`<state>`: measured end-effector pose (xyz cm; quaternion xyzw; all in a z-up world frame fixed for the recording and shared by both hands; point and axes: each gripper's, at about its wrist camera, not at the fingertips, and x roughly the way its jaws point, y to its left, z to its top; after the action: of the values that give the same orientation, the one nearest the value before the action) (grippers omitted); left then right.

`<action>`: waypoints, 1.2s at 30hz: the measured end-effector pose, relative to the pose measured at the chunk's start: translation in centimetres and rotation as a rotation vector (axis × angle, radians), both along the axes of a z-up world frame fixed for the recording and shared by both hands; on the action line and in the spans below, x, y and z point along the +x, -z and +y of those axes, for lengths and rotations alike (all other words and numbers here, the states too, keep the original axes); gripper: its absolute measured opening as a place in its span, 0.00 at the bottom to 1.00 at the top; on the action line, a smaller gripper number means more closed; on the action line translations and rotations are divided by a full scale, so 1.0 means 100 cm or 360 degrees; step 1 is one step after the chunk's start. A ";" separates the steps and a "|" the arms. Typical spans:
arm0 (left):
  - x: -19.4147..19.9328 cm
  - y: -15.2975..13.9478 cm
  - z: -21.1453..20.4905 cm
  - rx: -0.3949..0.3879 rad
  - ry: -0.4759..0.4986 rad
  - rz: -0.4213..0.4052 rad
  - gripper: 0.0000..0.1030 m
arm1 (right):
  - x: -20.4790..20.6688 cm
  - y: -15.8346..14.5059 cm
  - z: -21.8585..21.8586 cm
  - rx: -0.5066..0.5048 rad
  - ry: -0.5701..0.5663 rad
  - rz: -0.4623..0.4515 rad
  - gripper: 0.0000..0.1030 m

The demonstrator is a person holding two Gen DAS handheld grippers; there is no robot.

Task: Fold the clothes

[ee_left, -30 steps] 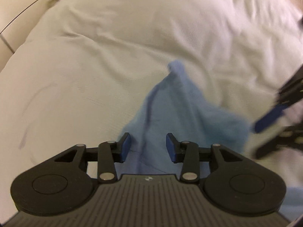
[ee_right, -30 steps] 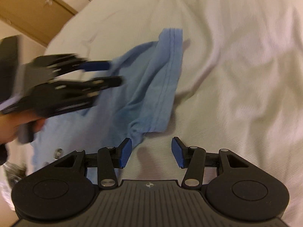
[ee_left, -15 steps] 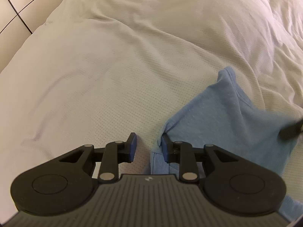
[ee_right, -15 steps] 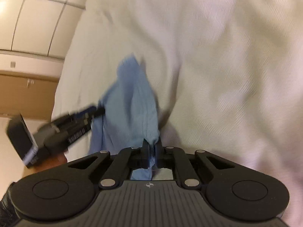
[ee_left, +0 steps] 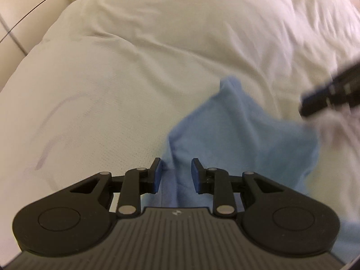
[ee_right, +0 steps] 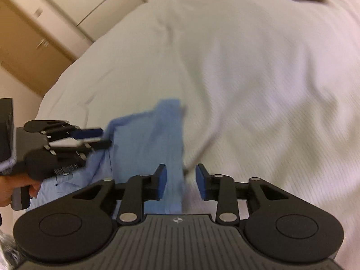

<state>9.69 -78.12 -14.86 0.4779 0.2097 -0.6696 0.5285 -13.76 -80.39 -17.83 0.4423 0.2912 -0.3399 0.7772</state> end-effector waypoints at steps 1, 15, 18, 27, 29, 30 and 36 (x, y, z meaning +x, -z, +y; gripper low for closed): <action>0.006 0.005 -0.006 0.0001 -0.0014 -0.0022 0.24 | 0.008 0.000 -0.009 -0.0027 -0.0043 0.0011 0.33; 0.107 -0.056 0.032 -0.0182 -0.0548 0.0074 0.27 | 0.063 0.002 -0.048 -0.0458 -0.0430 0.0418 0.39; 0.115 -0.061 0.072 -0.0117 -0.0644 0.0045 0.27 | 0.055 -0.004 -0.043 -0.0571 -0.0402 0.0546 0.39; 0.132 -0.021 0.167 0.0175 -0.0753 0.0035 0.28 | 0.101 -0.035 0.048 -0.0565 -0.0906 0.0260 0.38; 0.143 -0.014 0.173 0.0168 -0.0778 0.0048 0.28 | 0.128 -0.027 0.070 -0.0553 -0.1104 0.0237 0.38; 0.151 -0.012 0.173 0.0143 -0.0798 0.0065 0.28 | 0.142 -0.022 0.078 -0.0549 -0.1181 0.0235 0.38; 0.212 0.006 0.153 0.0046 -0.0894 0.0126 0.29 | 0.223 0.010 0.070 -0.0542 -0.1389 0.0327 0.35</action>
<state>30.90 -62.80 -15.42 0.3820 0.3639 -0.5121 0.6778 8.58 -73.43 -18.79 0.1091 0.4652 -0.0667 0.8759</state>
